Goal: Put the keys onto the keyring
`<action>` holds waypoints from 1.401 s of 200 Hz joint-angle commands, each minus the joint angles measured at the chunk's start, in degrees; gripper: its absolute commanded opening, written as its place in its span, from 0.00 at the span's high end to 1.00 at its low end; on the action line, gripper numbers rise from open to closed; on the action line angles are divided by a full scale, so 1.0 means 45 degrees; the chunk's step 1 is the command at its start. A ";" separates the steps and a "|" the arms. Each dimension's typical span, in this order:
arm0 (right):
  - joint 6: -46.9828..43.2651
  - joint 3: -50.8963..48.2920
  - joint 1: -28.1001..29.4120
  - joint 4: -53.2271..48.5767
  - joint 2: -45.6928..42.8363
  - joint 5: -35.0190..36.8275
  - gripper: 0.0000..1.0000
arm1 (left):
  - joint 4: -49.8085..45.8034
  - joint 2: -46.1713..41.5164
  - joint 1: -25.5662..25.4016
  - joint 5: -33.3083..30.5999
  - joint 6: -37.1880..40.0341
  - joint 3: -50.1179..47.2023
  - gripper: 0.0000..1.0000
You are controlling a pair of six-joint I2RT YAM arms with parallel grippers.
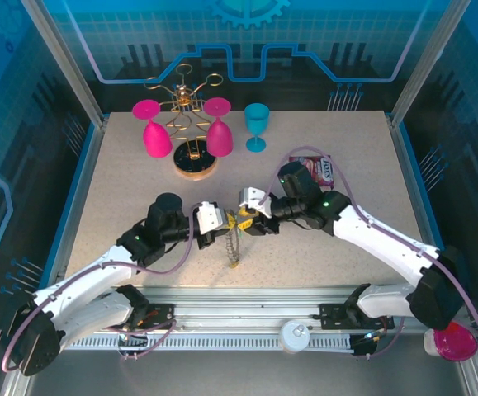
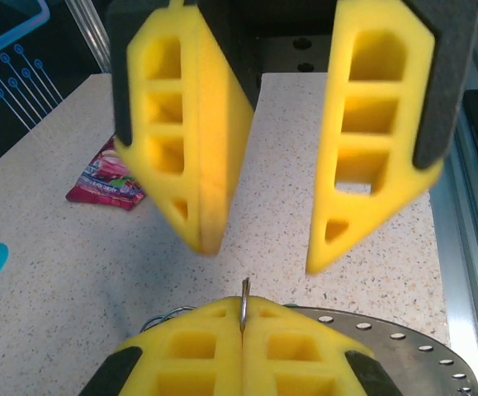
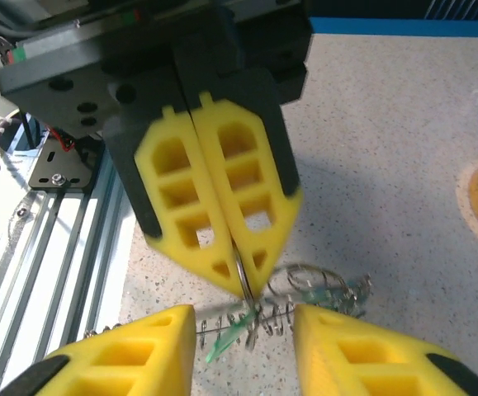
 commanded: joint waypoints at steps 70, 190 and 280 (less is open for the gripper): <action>0.1230 -0.1244 0.0180 0.2138 -0.0221 -0.0700 0.63 | 0.3538 -0.0743 0.0008 0.1073 -0.0839 -0.1088 1.00; 0.1594 -0.1234 0.0710 0.2539 0.0213 0.0190 0.69 | 0.7413 -0.0149 0.0012 0.0927 -0.3291 -0.2060 1.00; 0.1617 -0.2300 0.0788 0.3865 -0.0537 0.0800 0.68 | 0.7028 -0.0295 0.0023 0.0647 -0.3268 -0.2026 1.00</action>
